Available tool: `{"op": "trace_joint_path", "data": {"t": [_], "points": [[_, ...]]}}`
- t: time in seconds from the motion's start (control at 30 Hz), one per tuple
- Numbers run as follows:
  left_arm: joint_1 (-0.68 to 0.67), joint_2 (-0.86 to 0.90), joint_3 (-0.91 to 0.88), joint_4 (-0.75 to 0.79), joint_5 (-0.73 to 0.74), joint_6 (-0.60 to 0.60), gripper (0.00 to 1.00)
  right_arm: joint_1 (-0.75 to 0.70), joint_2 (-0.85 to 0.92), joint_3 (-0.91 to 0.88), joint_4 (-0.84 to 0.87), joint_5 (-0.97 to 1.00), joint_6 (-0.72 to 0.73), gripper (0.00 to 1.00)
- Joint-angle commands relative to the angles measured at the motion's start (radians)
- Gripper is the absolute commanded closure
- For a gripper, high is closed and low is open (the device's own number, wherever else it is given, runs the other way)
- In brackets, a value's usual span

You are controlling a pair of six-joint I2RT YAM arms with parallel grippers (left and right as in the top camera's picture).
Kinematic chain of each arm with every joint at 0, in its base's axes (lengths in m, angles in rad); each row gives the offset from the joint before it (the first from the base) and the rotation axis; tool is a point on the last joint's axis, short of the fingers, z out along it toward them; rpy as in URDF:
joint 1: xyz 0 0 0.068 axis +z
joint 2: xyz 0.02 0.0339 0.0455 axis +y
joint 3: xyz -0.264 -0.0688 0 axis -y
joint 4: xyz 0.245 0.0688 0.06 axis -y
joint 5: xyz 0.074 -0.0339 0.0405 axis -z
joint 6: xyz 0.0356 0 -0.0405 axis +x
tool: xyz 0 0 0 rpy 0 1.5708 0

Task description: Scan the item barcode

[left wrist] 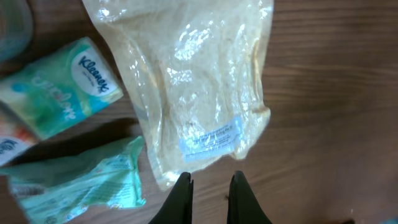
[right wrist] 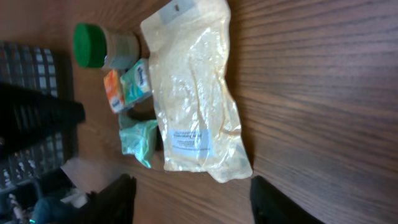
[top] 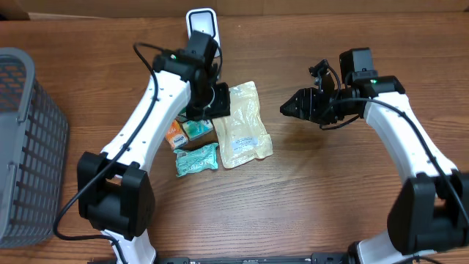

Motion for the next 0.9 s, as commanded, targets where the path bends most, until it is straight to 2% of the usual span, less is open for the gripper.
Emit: {"op": "trace_joint_path", "data": {"t": [0.0, 0.2, 0.43, 0.6, 0.87], "points": [[-0.01, -0.003, -0.109, 0.061, -0.039, -0.125, 0.96, -0.005, 0.073, 0.06, 0.027, -0.062, -0.023, 0.59], [-0.012, -0.003, -0.228, 0.169, -0.039, -0.134, 0.96, -0.003, 0.148, 0.06, 0.087, -0.062, -0.058, 0.6], [-0.014, -0.003, -0.317, 0.273, -0.037, -0.159, 0.96, -0.003, 0.246, 0.06, 0.113, -0.13, -0.103, 0.49], [-0.034, -0.003, -0.353, 0.369, -0.036, -0.14, 0.96, 0.004, 0.299, 0.059, 0.143, -0.145, -0.102, 0.49], [-0.057, 0.033, -0.355, 0.371, -0.107, -0.214, 0.96, 0.017, 0.301, 0.058, 0.159, -0.144, -0.093, 0.49]]}}
